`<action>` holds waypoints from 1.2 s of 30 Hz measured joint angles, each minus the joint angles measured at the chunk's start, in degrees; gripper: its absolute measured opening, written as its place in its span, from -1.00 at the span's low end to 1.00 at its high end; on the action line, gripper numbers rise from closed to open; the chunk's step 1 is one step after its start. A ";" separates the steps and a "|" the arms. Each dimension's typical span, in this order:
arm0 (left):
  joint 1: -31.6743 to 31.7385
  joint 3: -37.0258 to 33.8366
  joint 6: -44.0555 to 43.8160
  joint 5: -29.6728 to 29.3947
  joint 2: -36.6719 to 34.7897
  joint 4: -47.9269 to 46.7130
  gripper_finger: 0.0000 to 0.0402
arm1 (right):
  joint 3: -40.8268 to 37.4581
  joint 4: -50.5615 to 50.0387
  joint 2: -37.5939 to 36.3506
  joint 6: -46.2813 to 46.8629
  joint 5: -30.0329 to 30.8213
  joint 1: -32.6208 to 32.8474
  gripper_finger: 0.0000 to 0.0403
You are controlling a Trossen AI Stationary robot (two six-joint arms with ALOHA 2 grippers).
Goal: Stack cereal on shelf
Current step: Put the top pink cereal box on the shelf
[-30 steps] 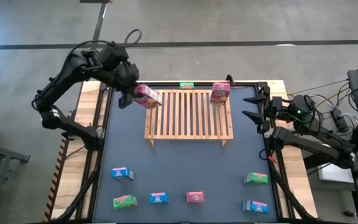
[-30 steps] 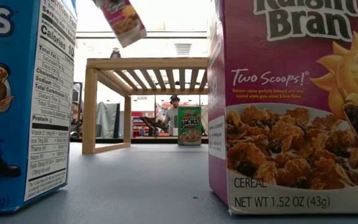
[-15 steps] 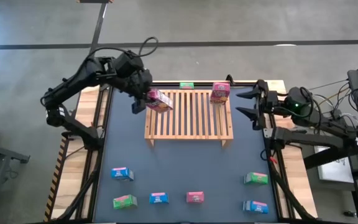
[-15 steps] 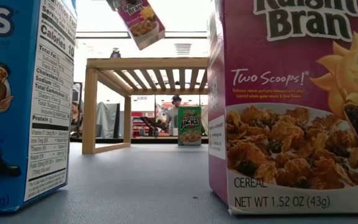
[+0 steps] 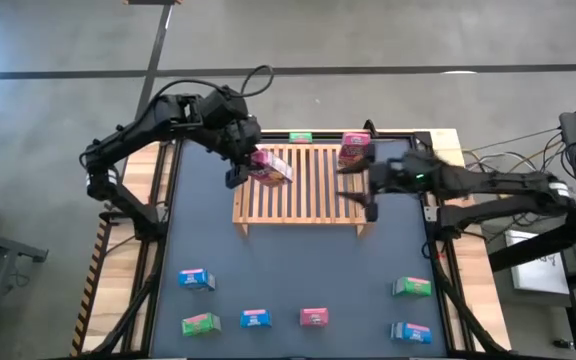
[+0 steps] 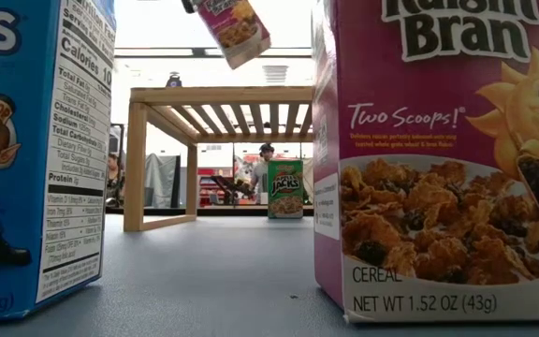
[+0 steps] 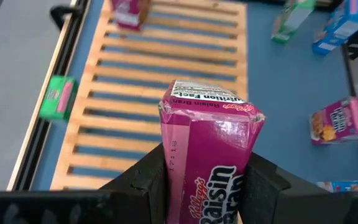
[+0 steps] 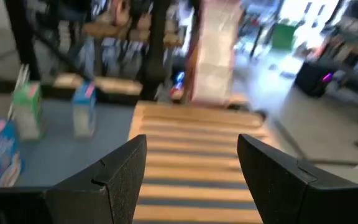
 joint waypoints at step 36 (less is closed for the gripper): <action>-7.25 6.76 1.52 -0.26 7.03 0.35 -0.36 | 19.40 -0.51 24.89 4.35 5.94 4.37 0.19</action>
